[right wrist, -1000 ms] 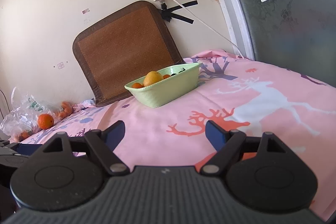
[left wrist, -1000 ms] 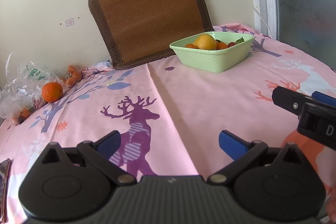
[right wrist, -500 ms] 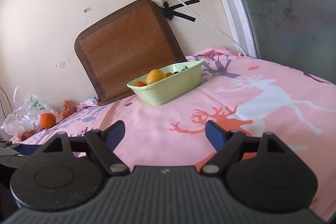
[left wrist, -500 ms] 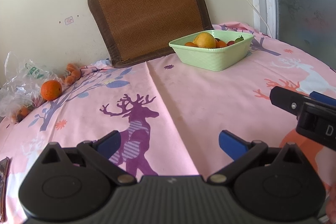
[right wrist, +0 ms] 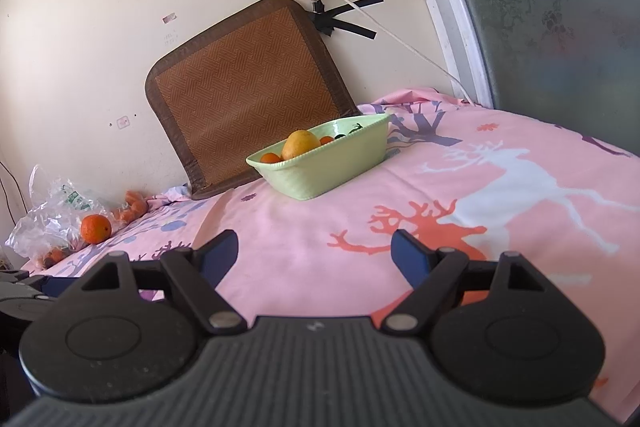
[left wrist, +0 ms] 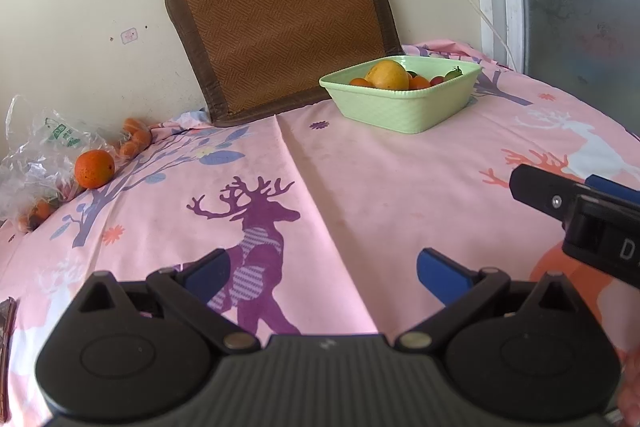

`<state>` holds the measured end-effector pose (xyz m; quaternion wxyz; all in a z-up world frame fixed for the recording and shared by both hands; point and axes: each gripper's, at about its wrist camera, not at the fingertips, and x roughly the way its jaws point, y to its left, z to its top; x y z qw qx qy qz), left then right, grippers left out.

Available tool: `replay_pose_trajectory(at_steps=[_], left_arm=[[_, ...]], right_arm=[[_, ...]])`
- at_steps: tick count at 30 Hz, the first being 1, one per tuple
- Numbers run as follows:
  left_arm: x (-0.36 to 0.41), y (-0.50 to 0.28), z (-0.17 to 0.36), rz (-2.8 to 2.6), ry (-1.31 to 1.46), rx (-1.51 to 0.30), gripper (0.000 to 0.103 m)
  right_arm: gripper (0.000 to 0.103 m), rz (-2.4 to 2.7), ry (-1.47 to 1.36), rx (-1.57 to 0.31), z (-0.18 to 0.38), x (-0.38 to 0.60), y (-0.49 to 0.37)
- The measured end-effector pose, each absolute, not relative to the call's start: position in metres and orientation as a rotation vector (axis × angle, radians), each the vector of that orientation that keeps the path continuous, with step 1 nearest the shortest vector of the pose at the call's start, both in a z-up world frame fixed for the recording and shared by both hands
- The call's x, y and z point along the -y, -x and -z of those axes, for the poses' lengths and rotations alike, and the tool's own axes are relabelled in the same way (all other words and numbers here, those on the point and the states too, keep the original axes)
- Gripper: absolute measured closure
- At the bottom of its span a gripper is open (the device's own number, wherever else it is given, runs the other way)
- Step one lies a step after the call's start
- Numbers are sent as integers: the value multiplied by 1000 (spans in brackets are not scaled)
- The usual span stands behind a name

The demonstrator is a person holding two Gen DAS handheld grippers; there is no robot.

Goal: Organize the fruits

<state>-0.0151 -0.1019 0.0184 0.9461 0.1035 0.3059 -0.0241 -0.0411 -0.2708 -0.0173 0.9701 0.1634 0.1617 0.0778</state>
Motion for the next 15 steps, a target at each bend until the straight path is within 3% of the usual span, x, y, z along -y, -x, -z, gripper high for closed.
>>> replay_pose_trajectory(at_steps=[15], left_arm=[[101,12,-19,27,-212,-633,0]], right_arm=[[18,-170,-348,-332,18,274,39]])
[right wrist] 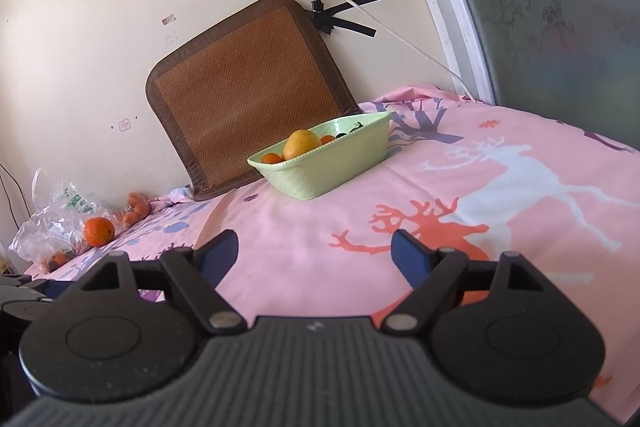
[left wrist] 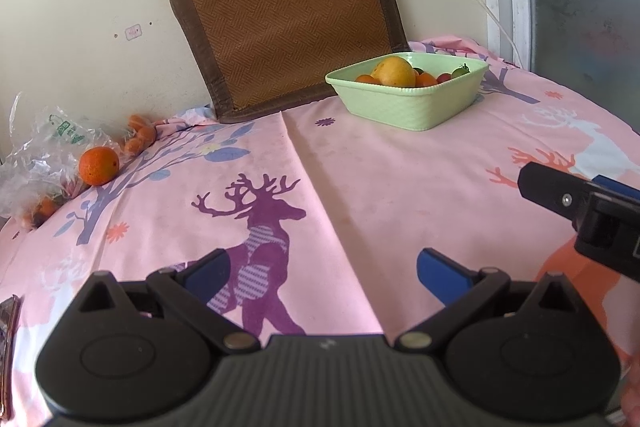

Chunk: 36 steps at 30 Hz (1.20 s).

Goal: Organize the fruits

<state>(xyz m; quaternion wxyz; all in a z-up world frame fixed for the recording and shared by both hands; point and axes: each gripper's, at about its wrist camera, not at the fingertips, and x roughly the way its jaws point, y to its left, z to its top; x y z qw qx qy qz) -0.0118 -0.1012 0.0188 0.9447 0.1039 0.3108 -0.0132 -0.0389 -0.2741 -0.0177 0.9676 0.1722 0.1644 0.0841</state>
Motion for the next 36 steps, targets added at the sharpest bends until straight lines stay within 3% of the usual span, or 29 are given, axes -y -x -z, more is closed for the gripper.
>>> replay_pose_trajectory(at_steps=[36], left_arm=[[99,15,-23,-5,-219,-584,0]], right_arm=[[18,-190,-368,-357,22,276,35]])
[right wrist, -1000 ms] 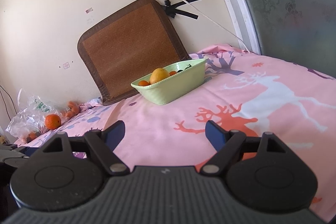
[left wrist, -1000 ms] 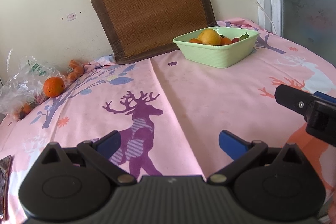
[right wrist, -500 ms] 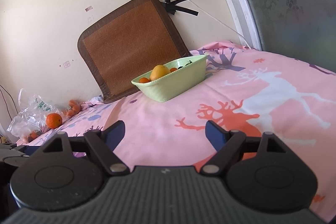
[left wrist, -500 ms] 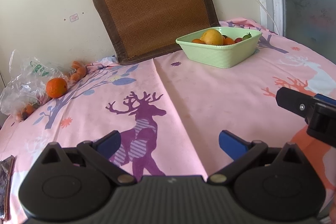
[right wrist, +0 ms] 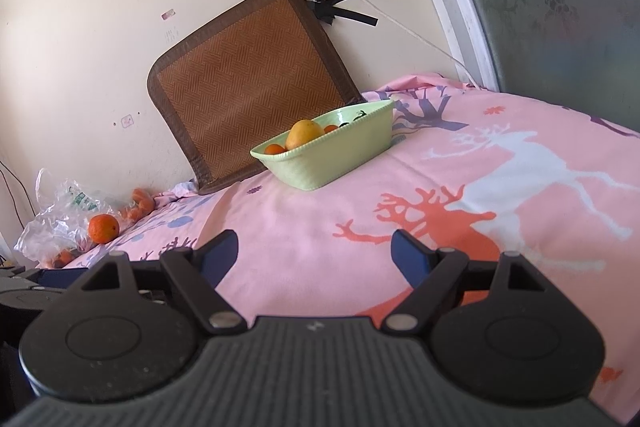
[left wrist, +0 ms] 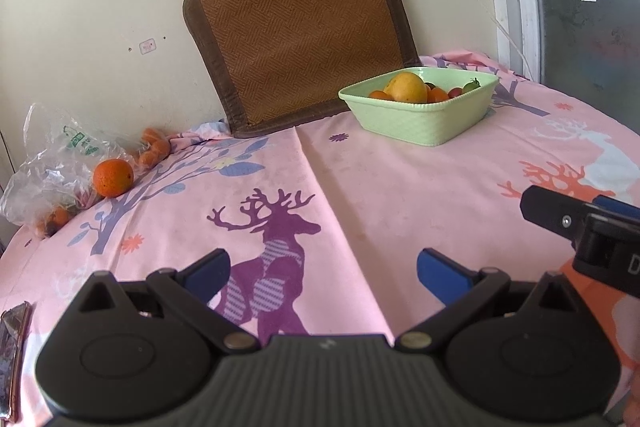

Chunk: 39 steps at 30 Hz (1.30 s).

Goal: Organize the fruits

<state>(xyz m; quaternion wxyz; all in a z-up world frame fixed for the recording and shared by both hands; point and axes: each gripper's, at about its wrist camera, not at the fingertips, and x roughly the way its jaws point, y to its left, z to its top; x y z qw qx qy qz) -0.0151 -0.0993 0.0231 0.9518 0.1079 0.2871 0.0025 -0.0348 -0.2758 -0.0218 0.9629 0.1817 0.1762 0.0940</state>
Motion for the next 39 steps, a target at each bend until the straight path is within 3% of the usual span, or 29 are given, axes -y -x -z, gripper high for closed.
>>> replay_pose_trajectory(at_steps=[39], left_arm=[[95,11,-20,-7,-193,-620,0]], right_arm=[[18,-189,-358,-354,23,275,34]])
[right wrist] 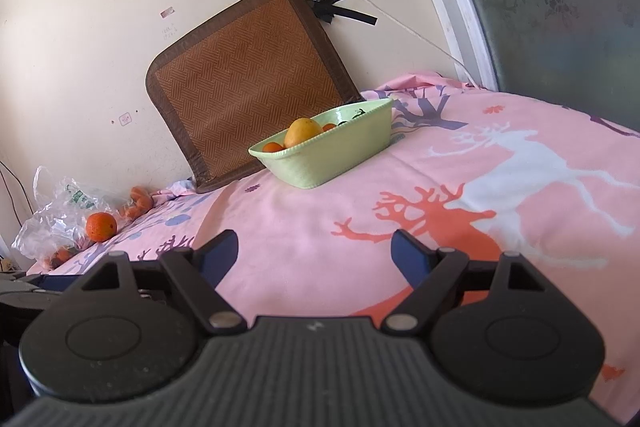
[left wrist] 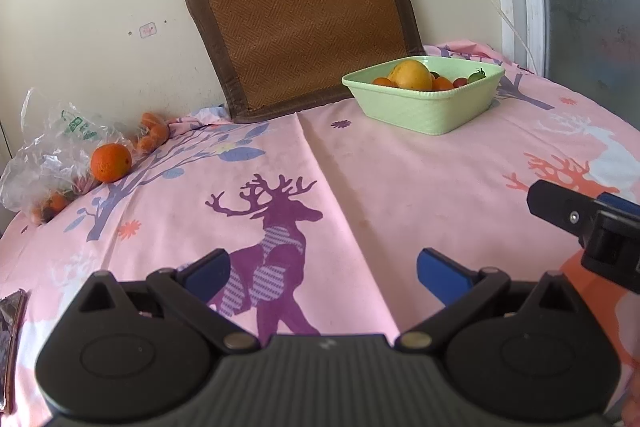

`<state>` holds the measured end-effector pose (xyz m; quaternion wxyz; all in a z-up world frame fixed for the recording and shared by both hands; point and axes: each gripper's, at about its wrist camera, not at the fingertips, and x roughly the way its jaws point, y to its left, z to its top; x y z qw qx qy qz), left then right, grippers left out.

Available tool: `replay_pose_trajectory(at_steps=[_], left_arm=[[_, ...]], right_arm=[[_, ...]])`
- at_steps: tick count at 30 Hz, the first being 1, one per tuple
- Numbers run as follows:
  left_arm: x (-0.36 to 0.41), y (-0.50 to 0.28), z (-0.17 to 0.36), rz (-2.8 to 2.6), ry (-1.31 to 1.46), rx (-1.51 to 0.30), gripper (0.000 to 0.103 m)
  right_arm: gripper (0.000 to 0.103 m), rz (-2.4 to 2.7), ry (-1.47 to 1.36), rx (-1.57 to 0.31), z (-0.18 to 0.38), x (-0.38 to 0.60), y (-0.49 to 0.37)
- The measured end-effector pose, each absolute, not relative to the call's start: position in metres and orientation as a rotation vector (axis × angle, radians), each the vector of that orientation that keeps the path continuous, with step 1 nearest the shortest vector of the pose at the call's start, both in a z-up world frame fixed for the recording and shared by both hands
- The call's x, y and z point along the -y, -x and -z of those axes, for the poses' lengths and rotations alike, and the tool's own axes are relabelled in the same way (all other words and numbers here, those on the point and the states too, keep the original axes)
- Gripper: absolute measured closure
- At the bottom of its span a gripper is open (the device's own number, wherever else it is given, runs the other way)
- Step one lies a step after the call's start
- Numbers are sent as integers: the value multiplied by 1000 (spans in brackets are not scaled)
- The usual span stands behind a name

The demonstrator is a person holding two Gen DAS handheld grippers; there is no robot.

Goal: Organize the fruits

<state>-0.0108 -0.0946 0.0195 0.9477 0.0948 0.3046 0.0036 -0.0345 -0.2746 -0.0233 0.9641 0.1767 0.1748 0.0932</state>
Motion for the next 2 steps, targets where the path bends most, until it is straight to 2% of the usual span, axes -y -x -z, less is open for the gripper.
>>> replay_pose_trajectory(at_steps=[2], left_arm=[[94,11,-20,0,-184,-620,0]], right_arm=[[18,-189,-354,-351,23,274,34]])
